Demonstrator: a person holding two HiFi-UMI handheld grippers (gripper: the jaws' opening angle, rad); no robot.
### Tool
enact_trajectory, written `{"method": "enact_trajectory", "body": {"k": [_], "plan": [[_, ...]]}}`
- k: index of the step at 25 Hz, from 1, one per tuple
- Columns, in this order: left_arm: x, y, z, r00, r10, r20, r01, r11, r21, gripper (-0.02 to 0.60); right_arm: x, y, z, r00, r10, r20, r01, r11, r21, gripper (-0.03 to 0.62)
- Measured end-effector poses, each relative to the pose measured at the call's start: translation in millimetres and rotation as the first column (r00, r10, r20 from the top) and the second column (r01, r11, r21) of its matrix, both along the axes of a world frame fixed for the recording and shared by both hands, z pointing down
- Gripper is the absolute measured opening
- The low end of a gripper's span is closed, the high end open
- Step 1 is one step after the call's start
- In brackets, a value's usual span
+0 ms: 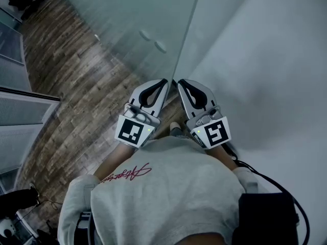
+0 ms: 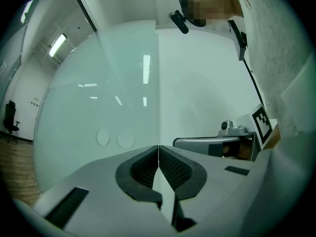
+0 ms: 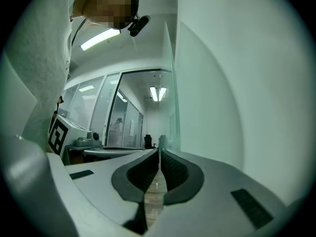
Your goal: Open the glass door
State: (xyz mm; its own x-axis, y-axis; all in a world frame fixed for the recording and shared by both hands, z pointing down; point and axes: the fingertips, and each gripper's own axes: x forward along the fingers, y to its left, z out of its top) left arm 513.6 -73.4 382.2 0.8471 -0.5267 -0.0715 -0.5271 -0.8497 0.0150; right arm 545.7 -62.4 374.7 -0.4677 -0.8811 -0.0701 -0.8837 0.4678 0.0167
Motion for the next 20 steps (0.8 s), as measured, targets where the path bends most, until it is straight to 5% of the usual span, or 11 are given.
{"method": "enact_trajectory", "body": {"k": [20], "plan": [[-5,7,-9,1.000,0.005,-0.017,-0.005,1.000,0.014,0.017,-12,3,-1,0.999,-0.029,-0.032,0.029,1.000,-0.008,0.028]]}}
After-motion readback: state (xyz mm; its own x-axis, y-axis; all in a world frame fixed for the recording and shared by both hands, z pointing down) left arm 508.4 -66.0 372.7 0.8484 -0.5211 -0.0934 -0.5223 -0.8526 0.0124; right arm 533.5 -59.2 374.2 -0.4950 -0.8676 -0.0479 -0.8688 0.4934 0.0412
